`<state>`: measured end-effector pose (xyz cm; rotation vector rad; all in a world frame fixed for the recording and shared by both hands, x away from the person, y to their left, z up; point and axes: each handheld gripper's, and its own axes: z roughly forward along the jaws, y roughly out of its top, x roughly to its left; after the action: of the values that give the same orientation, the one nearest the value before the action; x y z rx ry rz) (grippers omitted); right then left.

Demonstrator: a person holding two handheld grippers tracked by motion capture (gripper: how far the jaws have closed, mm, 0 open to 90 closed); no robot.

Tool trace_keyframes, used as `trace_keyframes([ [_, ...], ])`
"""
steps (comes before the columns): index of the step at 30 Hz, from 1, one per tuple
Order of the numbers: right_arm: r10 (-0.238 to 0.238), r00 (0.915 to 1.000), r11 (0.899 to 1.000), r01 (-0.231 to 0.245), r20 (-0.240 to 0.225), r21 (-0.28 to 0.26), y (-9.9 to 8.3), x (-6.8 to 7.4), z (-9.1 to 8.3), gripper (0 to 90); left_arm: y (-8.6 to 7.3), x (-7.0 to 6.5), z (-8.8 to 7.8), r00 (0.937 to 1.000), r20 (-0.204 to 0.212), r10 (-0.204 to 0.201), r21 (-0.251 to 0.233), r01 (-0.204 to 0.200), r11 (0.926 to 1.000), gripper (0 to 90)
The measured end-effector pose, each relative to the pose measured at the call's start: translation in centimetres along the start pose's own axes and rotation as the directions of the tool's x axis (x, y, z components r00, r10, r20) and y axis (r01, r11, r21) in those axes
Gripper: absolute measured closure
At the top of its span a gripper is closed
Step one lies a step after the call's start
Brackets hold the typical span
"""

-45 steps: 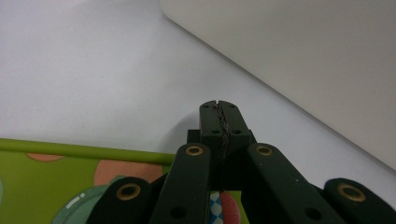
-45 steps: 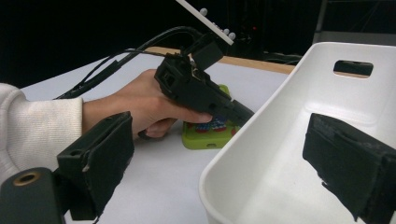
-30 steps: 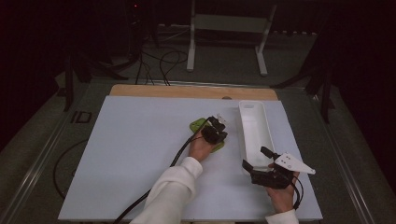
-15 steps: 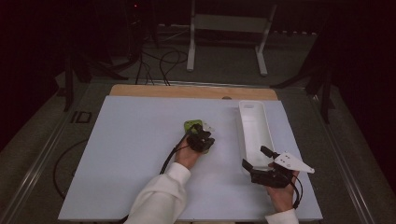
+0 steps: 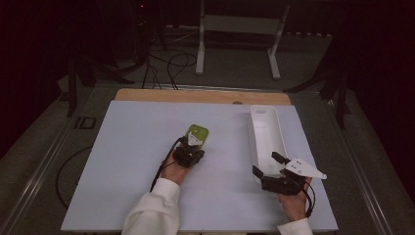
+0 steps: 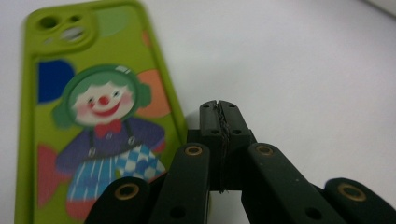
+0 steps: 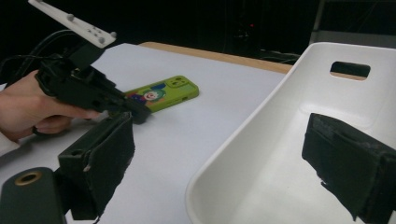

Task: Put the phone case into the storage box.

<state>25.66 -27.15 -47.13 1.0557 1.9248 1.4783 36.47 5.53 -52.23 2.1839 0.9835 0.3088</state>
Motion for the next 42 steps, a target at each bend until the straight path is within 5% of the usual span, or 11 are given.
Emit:
trace_keyframes([
  [7,-0.007,1.0000,1.000,0.007,0.004,-0.001,0.2,0.1,-0.1,8.8,-1.1,1.2,-1.1,0.9998,-0.013,-0.018,-0.006,0.018,0.9998,90.0],
  [15,-0.019,0.9998,1.000,0.019,0.001,-0.007,0.6,0.2,-0.4,8.8,-0.9,1.0,-1.4,0.9997,-0.022,-0.009,-0.012,0.009,0.9999,89.1],
  [21,-0.016,0.9999,1.000,0.016,0.000,-0.004,0.8,-0.1,-0.6,8.7,-0.5,0.9,-4.3,1.0000,-0.007,0.006,-0.114,-0.006,0.9935,80.1],
  [25,-0.035,0.9994,0.999,0.035,-0.006,-0.002,0.9,-0.1,-0.4,8.8,-0.8,1.3,-8.2,0.9997,-0.019,0.015,-0.219,-0.019,0.9756,72.2],
  [32,-0.041,0.9991,0.999,0.041,-0.006,-0.009,0.9,0.1,-0.3,8.8,-2.6,1.9,-13.1,0.9959,-0.085,0.029,-0.307,-0.054,0.9502,58.0],
  [42,-0.030,0.9995,0.999,0.030,-0.006,-0.015,0.6,0.4,-0.5,8.7,-7.3,3.7,-17.9,0.9828,-0.174,-0.061,-0.389,-0.012,0.9210,23.9],
])
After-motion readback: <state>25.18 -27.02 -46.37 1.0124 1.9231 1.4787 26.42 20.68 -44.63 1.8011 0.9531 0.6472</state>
